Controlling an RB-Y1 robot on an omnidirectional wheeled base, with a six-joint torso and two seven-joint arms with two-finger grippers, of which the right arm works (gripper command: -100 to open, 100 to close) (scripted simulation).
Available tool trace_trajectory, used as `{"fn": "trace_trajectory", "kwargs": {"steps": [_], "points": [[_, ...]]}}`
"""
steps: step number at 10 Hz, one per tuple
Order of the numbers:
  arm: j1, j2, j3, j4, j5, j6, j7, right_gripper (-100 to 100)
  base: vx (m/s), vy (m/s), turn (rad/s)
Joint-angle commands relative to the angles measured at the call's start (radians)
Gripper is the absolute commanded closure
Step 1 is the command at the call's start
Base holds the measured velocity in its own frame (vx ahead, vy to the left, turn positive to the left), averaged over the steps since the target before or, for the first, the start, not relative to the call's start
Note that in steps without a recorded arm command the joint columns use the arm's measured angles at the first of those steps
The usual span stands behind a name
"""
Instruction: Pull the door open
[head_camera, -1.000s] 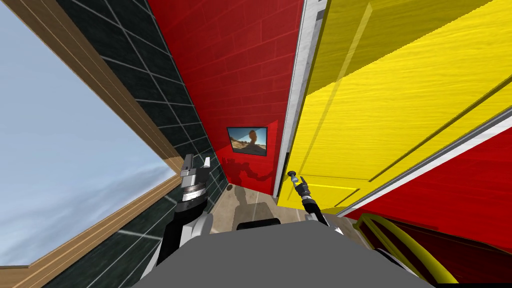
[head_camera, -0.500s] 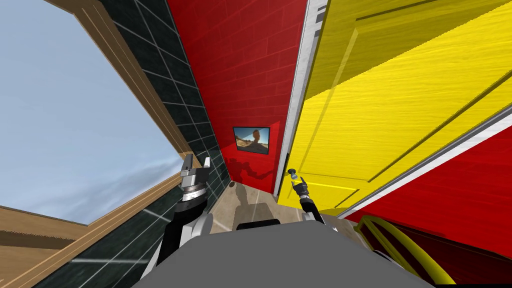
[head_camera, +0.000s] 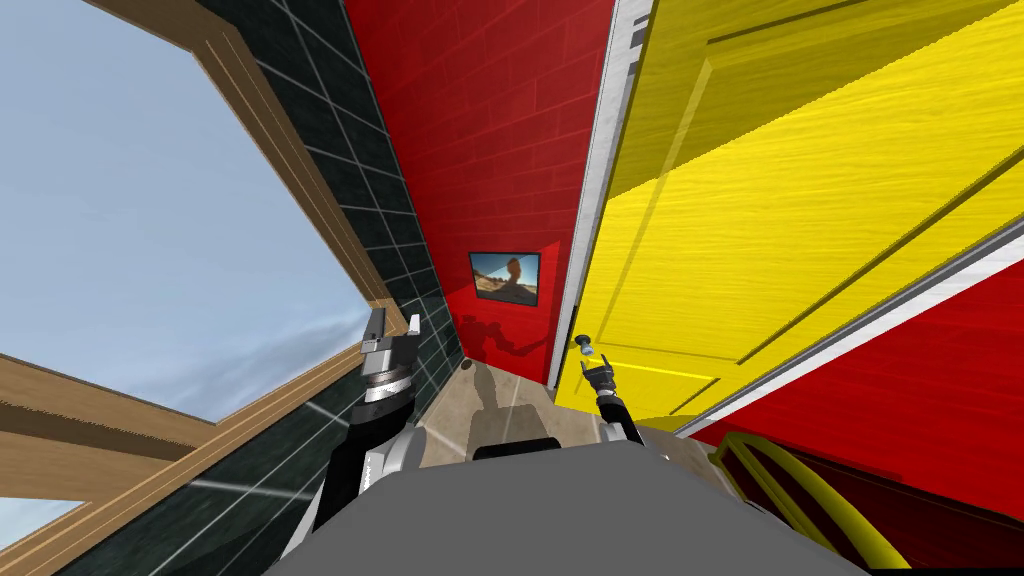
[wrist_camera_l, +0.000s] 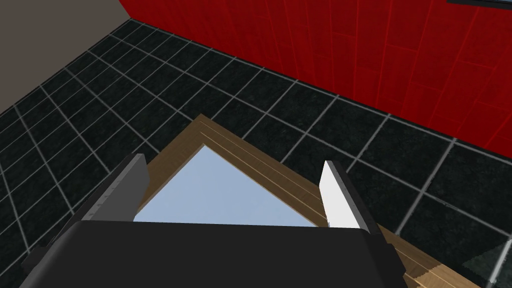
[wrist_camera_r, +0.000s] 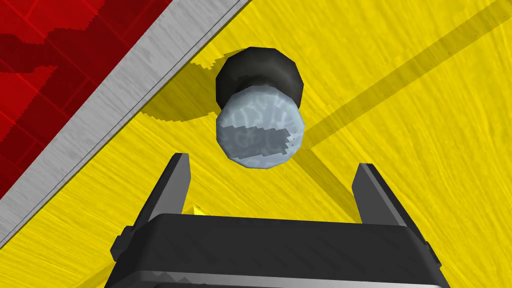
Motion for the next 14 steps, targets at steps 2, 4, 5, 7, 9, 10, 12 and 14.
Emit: {"fn": "trace_trajectory", "kwargs": {"steps": [2,4,5,7,9,10,12,14], "points": [[0.005,0.01,0.003,-0.021,-0.029,0.01,-0.059,-100,-0.079,-0.024,0.069],[0.007,0.024,0.009,-0.04,-0.067,0.019,-0.124,-100,-0.065,-0.026,0.085],[0.007,0.024,0.009,-0.04,-0.067,0.019,-0.135,-100,-0.06,-0.026,0.035],[0.01,0.038,0.014,-0.059,-0.105,0.027,-0.198,-100,-0.077,-0.011,0.077],[0.011,0.044,0.016,-0.069,-0.123,0.031,-0.246,-100,-0.061,-0.016,0.041],[0.012,0.051,0.019,-0.078,-0.141,0.035,-0.274,-100,-0.074,-0.024,0.095],[0.013,0.057,0.021,-0.086,-0.157,0.038,-0.315,-100,-0.063,-0.017,0.037],[0.015,0.068,0.026,-0.102,-0.188,0.045,-0.371,-100,-0.088,-0.022,0.087]]}}
